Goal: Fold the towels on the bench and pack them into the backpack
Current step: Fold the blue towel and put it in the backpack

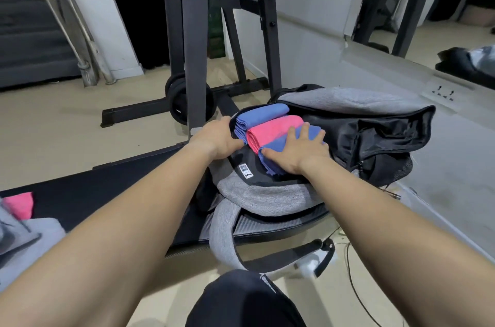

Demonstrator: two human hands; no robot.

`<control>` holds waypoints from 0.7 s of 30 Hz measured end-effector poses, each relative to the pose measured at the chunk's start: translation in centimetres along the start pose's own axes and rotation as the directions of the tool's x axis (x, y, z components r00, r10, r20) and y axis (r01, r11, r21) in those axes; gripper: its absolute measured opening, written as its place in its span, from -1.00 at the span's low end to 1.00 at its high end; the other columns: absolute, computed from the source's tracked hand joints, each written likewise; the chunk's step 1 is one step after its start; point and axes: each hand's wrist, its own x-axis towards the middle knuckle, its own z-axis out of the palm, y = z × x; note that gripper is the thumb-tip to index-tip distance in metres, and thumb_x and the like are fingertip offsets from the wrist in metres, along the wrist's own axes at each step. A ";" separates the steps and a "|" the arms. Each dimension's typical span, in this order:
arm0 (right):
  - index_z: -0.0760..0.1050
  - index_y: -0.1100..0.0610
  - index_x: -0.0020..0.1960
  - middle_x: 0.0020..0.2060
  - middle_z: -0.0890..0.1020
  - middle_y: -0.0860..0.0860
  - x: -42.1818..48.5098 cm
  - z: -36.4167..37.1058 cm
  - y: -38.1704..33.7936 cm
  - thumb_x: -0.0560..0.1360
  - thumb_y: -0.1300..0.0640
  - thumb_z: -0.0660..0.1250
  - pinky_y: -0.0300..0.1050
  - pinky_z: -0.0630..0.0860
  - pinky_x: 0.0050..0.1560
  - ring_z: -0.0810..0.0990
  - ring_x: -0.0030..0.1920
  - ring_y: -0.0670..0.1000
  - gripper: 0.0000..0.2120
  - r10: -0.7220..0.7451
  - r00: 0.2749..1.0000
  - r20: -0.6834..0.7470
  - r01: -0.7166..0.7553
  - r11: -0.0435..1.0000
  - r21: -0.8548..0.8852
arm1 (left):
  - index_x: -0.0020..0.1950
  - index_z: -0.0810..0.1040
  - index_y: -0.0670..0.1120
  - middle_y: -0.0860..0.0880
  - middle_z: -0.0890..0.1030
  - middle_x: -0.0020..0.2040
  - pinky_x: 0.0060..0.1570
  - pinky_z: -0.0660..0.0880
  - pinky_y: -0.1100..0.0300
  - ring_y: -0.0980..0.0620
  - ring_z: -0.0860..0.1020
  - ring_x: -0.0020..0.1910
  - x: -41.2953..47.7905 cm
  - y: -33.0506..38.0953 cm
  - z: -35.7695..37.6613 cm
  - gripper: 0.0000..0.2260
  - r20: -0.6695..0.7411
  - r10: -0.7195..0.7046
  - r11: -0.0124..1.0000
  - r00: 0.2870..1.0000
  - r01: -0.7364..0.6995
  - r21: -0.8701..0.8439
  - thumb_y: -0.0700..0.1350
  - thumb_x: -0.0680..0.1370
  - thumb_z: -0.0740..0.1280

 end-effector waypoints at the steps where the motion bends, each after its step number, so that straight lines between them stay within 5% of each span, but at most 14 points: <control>1: -0.14 0.08 0.64 0.62 -0.16 0.14 -0.7 -0.6 -0.5 0.44 -0.55 0.00 0.36 0.01 0.51 -0.20 0.55 0.44 0.02 -0.005 1.000 -0.027 0.005 1.000 -0.016 | 0.43 0.35 -0.07 -0.12 0.51 0.32 0.22 0.46 -0.03 -0.17 0.49 0.28 -0.9 -0.3 -0.5 -0.40 -0.004 0.003 0.999 1.000 -0.002 0.032 0.18 0.49 0.38; 9: 0.18 0.10 0.54 0.51 0.24 0.15 -7.1 -3.3 -10.1 0.51 -0.39 0.08 0.21 0.34 0.31 0.24 0.46 0.30 -0.22 -0.232 0.970 -0.071 0.231 0.973 -0.022 | 0.57 0.22 -0.04 -0.13 0.38 0.47 0.34 0.39 -0.01 -0.16 0.39 0.41 -10.5 -7.3 -5.8 -0.37 0.008 -0.089 0.991 0.996 0.088 0.099 0.11 0.57 0.33; 21: 0.29 0.10 0.45 0.39 0.40 0.14 -18.0 2.5 -32.5 0.60 -0.29 0.07 0.17 0.42 0.19 0.40 0.36 0.24 -0.40 -0.628 0.777 0.032 0.629 0.776 -0.046 | 0.47 0.36 -0.04 -0.12 0.46 0.41 0.25 0.46 -0.07 -0.16 0.43 0.35 -27.9 -26.4 -12.3 -0.50 -0.229 -0.403 0.903 0.886 0.425 0.058 0.03 0.54 0.27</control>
